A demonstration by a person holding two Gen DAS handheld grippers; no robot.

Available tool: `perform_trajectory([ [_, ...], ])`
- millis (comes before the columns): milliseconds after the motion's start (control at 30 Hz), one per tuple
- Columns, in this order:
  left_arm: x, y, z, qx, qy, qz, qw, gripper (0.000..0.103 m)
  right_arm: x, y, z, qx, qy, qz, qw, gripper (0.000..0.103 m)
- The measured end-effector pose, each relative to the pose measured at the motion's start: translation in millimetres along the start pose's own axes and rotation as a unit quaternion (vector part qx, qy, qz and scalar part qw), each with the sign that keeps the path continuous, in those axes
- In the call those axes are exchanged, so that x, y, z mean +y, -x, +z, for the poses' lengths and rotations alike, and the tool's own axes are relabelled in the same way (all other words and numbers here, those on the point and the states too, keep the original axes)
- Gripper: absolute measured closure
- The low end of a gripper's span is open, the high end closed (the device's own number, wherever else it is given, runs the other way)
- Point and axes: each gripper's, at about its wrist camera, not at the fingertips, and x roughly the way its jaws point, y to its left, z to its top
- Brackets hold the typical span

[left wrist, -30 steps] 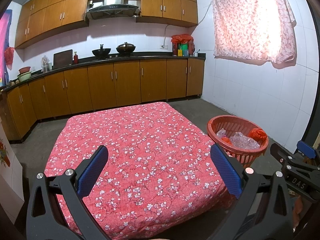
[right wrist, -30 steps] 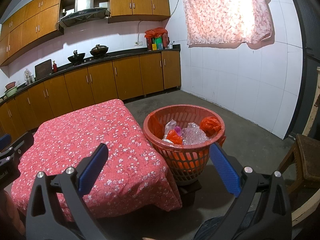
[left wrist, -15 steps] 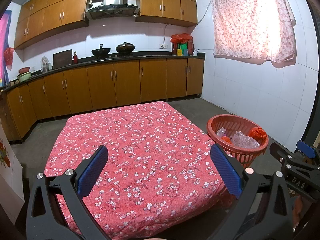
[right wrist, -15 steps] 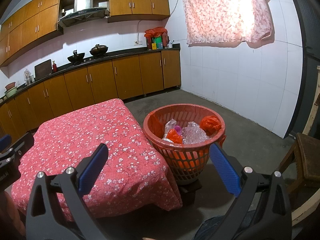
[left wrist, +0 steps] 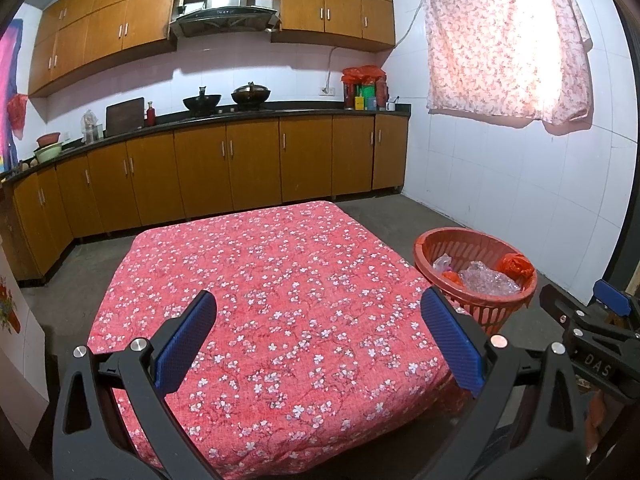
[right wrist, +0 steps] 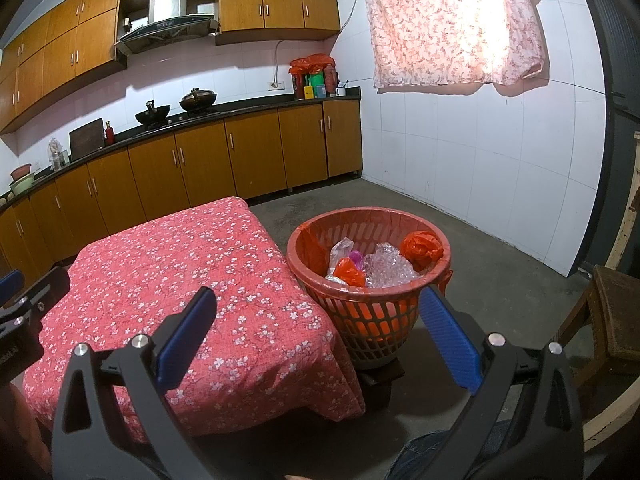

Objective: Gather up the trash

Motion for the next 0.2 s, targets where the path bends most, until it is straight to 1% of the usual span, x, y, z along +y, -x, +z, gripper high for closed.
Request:
perform_trajectory([
  [200, 4.1, -1.1, 0.4, 0.004, 0.005, -0.004, 1.0, 0.002, 0.1, 0.6, -0.4, 0.0, -0.001, 0.0, 1.0, 0.004],
])
